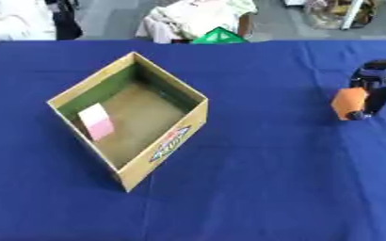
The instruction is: Pick up objects on the table and place them in the box.
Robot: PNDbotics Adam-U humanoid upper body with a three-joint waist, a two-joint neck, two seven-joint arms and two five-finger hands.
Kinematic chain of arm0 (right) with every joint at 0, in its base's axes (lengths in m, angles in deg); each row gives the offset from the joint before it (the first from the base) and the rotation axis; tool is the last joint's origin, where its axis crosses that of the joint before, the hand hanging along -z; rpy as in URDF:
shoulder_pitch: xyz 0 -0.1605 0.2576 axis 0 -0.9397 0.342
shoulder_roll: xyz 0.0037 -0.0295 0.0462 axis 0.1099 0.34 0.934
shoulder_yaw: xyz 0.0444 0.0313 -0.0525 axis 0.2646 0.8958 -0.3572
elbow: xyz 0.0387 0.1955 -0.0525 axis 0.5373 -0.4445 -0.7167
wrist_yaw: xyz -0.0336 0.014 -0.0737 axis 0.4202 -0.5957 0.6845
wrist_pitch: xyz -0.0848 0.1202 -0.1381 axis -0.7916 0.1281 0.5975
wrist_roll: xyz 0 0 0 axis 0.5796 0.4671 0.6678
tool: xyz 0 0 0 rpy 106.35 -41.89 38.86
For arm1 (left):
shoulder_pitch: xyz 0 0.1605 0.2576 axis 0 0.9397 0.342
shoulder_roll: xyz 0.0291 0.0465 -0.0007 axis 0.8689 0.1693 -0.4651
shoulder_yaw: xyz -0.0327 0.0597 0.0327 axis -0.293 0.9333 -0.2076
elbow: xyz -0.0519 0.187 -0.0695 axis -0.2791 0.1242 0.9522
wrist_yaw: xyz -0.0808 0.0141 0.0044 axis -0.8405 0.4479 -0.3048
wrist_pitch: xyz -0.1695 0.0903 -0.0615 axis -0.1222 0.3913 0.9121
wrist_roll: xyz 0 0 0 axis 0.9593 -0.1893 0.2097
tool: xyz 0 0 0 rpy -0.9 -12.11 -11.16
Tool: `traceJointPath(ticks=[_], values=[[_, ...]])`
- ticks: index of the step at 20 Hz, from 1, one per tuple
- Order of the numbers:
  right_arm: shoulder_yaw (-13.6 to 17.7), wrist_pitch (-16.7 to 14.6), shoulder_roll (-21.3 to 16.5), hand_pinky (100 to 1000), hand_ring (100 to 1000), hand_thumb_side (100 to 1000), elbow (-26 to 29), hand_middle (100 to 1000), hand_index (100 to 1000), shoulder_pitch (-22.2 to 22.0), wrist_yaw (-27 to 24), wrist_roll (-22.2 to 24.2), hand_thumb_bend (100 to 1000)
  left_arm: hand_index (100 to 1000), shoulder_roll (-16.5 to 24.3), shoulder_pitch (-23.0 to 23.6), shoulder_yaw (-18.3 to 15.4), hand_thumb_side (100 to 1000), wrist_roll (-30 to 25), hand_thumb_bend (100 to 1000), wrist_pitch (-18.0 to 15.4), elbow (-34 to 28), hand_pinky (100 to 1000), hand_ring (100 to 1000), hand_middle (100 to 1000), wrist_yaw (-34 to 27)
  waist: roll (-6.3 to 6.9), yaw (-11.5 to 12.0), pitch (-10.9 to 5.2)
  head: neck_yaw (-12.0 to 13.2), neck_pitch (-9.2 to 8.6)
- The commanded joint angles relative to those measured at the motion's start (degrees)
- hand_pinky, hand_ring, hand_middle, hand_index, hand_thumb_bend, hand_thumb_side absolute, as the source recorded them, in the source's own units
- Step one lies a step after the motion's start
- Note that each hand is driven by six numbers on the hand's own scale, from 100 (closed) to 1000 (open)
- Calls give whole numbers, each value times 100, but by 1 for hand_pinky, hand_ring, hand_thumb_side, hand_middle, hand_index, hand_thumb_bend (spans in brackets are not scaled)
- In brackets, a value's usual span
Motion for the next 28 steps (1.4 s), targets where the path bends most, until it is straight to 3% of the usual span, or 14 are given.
traceJointPath(ticks=[1, 13, 16, 21, 28], values=[[110, 17, -163, 619, 666, 199, 112, 537, 616, 71, -90, -83, 301, 848, 106, -30, -51, 961, -21, 523, -11, -84, 848, 659, 730, -15, 1, -1, -67, 20, -24], [299, 150, -348, 613, 640, 223, 1970, 537, 617, 181, -872, 44, 171, 849, 126, -23, -58, 958, -16, 525, -20, -84, 848, 662, 731, -1, -22, -5, -111, 37, 24], [164, 116, -358, 603, 639, 232, 2287, 537, 618, 368, -1043, 142, 171, 849, 128, -24, -57, 958, -13, 526, -25, -84, 848, 662, 731, 5, -38, 21, -125, 22, 34], [-192, 74, -244, 510, 618, 251, 2710, 540, 624, 675, -1117, 226, 143, 849, 124, -41, -46, 956, -19, 529, -34, -84, 848, 663, 730, 4, -57, 90, -131, -36, 35], [-787, 238, 123, 500, 618, 292, 3086, 541, 627, 1198, -1343, 359, 100, 849, 111, -54, -28, 957, -31, 529, -40, -84, 848, 663, 729, -9, -87, 188, -136, -200, 35]])
